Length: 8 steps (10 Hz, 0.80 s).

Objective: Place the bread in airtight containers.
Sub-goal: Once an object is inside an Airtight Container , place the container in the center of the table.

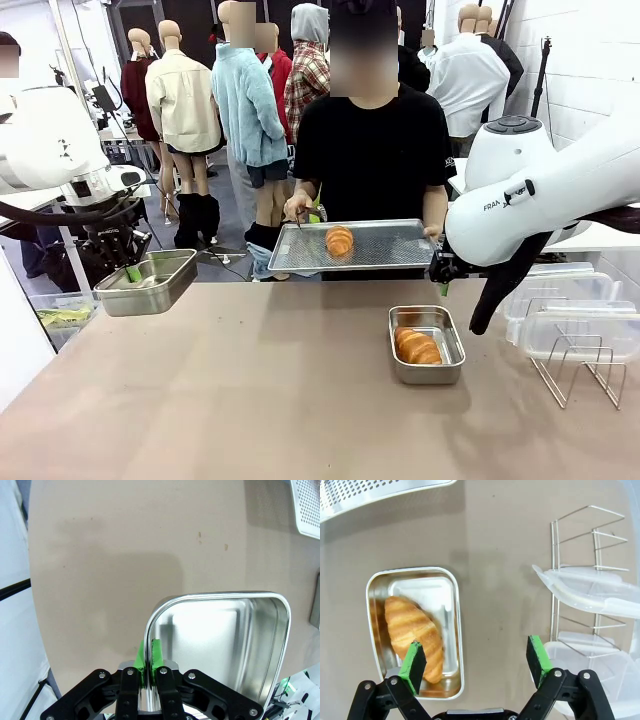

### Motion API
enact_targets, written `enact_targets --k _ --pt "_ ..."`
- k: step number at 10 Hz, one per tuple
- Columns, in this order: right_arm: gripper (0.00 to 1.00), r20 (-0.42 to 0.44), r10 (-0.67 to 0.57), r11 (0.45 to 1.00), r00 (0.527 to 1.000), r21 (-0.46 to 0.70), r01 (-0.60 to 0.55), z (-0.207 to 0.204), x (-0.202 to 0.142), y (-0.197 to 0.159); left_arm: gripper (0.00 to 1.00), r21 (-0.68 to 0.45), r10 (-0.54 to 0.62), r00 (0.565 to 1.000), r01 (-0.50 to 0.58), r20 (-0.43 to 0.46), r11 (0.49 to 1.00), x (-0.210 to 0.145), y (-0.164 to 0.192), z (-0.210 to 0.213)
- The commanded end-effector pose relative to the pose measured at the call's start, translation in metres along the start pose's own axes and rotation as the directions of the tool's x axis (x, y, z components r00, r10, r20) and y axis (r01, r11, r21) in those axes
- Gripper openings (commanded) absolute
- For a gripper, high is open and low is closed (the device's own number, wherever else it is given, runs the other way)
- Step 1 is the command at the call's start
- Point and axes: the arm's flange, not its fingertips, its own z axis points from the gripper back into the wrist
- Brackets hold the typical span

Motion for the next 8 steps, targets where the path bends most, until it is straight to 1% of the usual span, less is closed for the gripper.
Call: enact_targets --k 1,3,4,5,6,7,8 --pt "1.00 0.012 -0.009 1.000 1.000 0.021 0.009 -0.003 -0.002 0.002 0.00 0.004 0.000 1.000 0.000 0.010 1.000 0.001 0.001 0.003" --pt "1.00 0.000 0.000 1.000 1.000 0.000 0.000 0.000 0.000 0.000 0.00 0.004 0.000 1.000 0.000 0.010 1.000 0.001 0.001 0.003" --pt "1.00 0.052 0.039 0.999 0.998 0.032 -0.040 0.035 -0.003 -0.023 0.00 0.004 0.000 1.000 0.000 0.010 1.000 0.001 0.001 0.003" --pt "1.00 0.109 0.034 0.999 0.993 0.018 -0.036 0.063 -0.001 -0.049 0.00 0.004 0.000 1.000 0.000 0.010 1.000 0.001 0.001 0.003" --pt "1.00 0.146 0.029 0.999 0.989 0.034 -0.035 0.080 0.001 -0.071 0.00 0.004 0.000 1.000 0.000 0.010 1.000 0.001 0.001 0.003" --pt "1.00 0.157 0.013 0.998 0.987 0.061 -0.023 0.090 0.004 -0.091 0.00 0.004 0.000 1.000 0.000 0.010 1.000 0.001 0.001 0.003" --pt "1.00 0.156 -0.003 0.997 0.988 0.073 -0.008 0.092 0.010 -0.103 0.00 0.004 0.000 1.000 0.000 0.010 1.000 0.001 0.001 0.003"
